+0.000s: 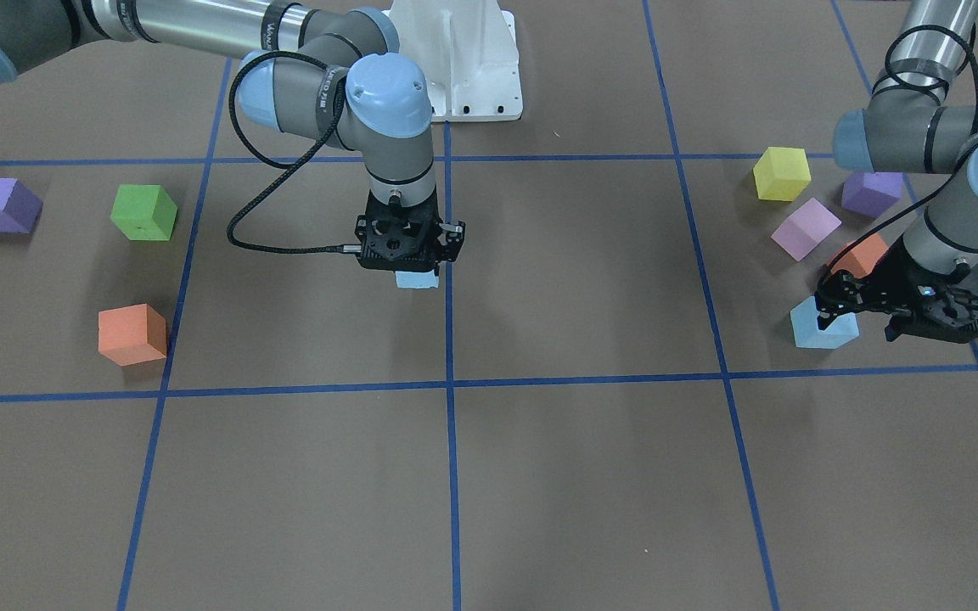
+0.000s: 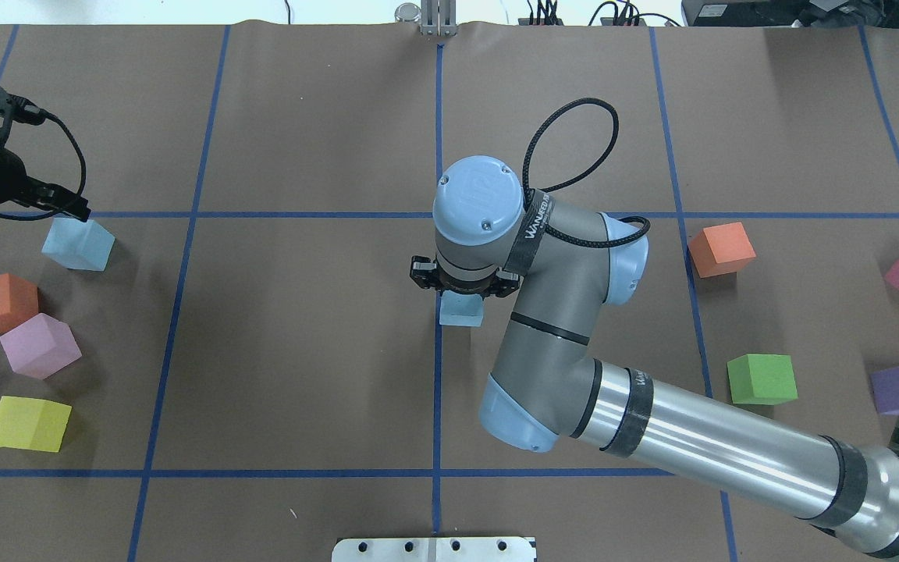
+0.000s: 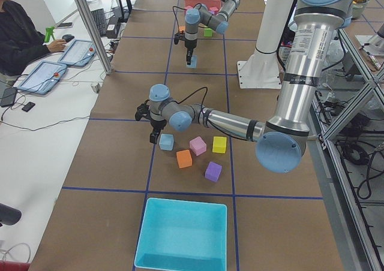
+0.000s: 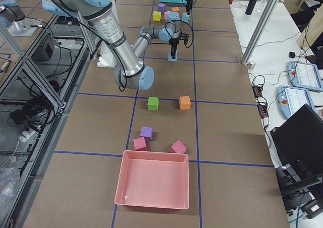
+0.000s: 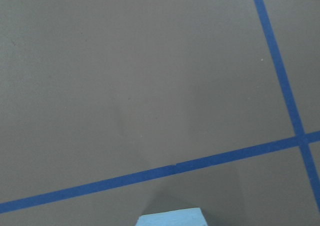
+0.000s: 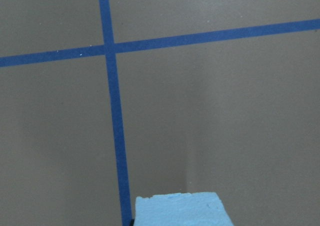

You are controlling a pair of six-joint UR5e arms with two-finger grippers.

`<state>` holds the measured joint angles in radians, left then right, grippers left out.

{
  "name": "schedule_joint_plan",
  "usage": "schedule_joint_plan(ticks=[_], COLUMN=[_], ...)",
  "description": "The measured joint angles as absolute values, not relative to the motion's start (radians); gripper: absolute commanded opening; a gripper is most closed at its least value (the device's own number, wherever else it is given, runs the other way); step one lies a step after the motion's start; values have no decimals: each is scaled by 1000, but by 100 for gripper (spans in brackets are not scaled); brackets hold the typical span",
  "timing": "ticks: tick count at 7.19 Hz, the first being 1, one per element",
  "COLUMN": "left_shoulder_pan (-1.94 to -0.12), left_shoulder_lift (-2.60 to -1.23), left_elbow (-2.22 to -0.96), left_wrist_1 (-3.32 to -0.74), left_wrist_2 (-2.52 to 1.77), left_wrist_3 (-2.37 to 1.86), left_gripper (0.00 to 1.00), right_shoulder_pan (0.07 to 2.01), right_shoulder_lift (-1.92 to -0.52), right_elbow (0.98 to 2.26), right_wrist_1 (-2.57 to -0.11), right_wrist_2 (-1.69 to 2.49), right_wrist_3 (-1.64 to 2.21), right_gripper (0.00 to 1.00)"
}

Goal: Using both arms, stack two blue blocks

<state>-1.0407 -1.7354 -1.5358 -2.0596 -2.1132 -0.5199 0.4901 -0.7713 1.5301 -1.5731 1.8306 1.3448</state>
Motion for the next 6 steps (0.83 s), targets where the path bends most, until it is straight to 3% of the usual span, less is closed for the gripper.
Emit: schedule_joint_plan(ticks=[2,3,4,6], left_shoulder_pan=[-1028,-1024,-1021,-1017], left_shoulder_lift=[-1730,-1731,-1734,-1739], left_elbow=[-1508,-1507,-1513,-1529], left_wrist_1=[-2086,-2089,-2091,-2093], left_wrist_2=[-2113,-2115,-2119,-2127], left_wrist_3=[-528,-538,-559,-595], left_gripper=[97,97,97,97], right_shoulder_pan=[486,486,488,490], right_shoulder_lift=[-756,-755,-754,-746], right_elbow=[1498,1488,1484,1483], right_wrist_1=[-1564,-1550,-1541,-1536], right_wrist_2=[1825,1824,1824,1824], right_wrist_3=[1344,1338,1330,1328], right_gripper=[58,63,99,100])
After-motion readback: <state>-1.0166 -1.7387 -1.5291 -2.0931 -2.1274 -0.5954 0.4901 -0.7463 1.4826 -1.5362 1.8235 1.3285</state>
